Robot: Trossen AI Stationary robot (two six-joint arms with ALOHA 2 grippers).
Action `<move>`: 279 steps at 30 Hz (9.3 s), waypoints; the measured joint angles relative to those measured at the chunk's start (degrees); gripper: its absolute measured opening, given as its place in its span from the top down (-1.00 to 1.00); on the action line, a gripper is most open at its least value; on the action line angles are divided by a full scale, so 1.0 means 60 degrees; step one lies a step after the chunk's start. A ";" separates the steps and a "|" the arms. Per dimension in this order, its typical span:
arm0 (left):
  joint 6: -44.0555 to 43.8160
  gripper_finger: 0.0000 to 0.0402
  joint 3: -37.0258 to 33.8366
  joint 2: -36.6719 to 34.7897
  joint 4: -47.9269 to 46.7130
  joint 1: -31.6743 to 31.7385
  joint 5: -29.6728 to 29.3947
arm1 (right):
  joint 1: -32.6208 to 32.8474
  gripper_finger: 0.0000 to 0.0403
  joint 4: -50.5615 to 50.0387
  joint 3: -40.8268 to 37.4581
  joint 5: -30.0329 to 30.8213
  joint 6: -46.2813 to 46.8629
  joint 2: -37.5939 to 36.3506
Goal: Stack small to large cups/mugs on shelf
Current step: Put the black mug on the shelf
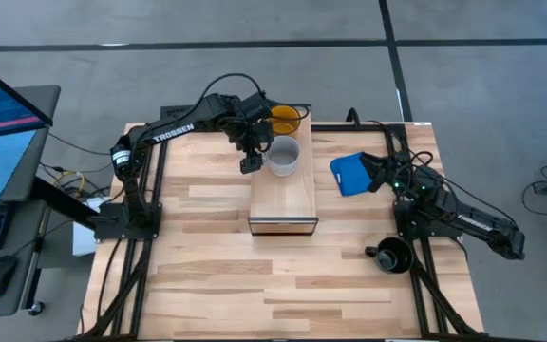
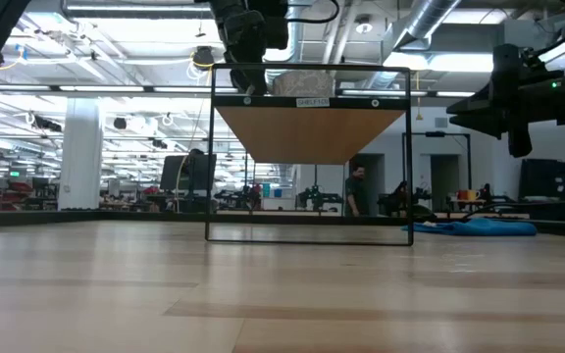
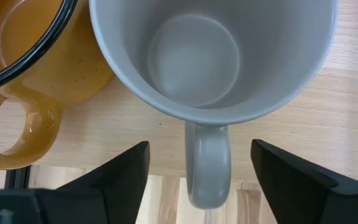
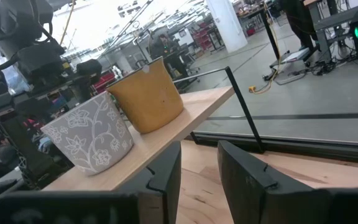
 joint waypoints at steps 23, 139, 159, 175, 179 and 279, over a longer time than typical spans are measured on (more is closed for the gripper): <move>-0.0007 -0.38 0.0525 -0.0248 -0.0241 -0.0004 0.0401 | -0.0004 0.36 0.0000 0.0000 0.0000 -0.0004 0.0000; -0.4613 -0.38 -1.7719 -1.2900 1.6696 -0.4579 -0.2524 | 0.0582 0.36 0.0168 0.0062 -0.0506 0.0318 0.0000; -0.4766 -0.38 -1.7781 -1.2943 1.6635 -0.4579 -0.2466 | 0.2293 0.36 -0.7961 0.6634 -0.1756 -0.1336 0.2265; -0.5337 -0.38 -1.7781 -1.2939 1.6119 -0.4579 -0.2455 | 0.3734 0.36 -1.3988 0.9533 -0.3022 0.1949 0.6360; -0.5337 -0.38 -1.7781 -1.2943 1.5948 -0.4579 -0.2456 | 0.4542 0.36 -1.4334 0.9537 -0.3262 0.2414 0.6898; -0.4932 -0.38 -1.7777 -1.2936 1.4401 -0.4579 -0.3723 | 1.3674 0.02 -1.3959 0.8579 -0.2258 1.5700 1.0630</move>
